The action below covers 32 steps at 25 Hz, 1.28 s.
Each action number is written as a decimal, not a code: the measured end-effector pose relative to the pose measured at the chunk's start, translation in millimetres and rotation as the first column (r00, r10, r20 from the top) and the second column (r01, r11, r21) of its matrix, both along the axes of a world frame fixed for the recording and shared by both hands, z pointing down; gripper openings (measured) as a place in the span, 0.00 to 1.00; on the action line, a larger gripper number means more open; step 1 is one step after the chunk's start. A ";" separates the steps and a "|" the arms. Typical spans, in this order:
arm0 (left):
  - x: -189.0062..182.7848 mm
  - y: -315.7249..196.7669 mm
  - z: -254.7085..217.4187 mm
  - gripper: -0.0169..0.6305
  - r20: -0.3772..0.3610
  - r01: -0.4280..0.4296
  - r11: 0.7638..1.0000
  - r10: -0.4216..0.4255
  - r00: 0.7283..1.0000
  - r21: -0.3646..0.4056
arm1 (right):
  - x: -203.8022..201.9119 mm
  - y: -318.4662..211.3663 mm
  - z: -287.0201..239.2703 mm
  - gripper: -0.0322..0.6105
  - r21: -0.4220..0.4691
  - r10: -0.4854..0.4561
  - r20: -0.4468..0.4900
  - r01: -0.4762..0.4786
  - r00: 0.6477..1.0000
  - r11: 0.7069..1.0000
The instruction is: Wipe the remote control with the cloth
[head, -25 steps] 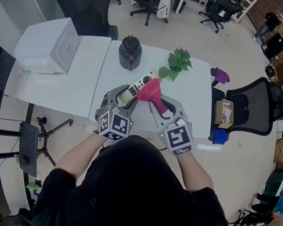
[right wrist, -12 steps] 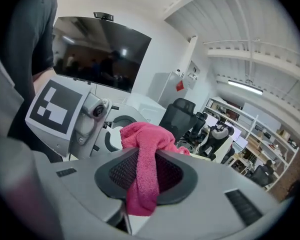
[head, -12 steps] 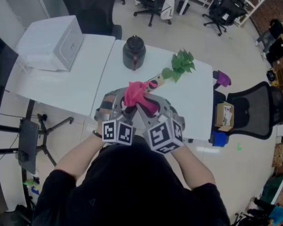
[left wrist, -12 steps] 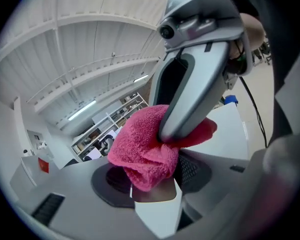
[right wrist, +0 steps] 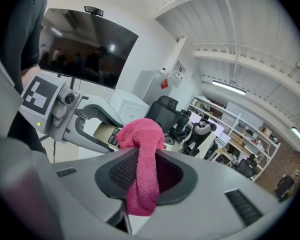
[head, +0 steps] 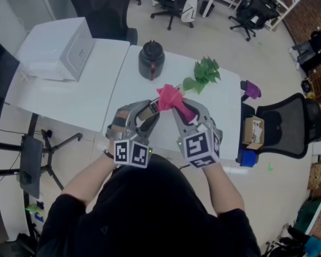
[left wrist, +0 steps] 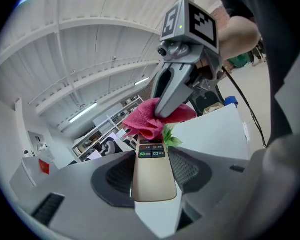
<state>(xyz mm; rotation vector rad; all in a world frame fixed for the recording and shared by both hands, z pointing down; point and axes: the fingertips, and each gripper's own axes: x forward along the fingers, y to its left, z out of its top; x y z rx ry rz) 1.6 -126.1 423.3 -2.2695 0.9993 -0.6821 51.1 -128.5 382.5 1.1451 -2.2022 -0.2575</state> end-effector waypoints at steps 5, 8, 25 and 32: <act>0.5 0.2 1.6 0.35 -0.007 -0.005 1.000 0.005 1.000 -0.010 | 31.5 -18.1 -8.2 0.19 0.025 0.075 0.017 -0.075 0.997 0.997; -0.8 -0.3 2.0 0.35 -0.014 -0.003 1.000 0.002 1.000 -0.019 | 39.7 -17.8 -20.0 0.18 0.036 0.111 0.047 -0.113 0.993 0.993; 4.4 -1.4 -4.1 0.35 -0.031 -0.017 1.000 0.016 0.999 -0.012 | -48.6 29.8 5.2 0.19 -0.025 -0.169 0.026 0.170 0.985 0.985; 2.8 0.2 -4.3 0.35 -0.034 -0.020 1.000 0.020 0.999 -0.003 | -12.9 8.1 -1.9 0.18 0.008 -0.067 0.021 0.067 0.998 0.998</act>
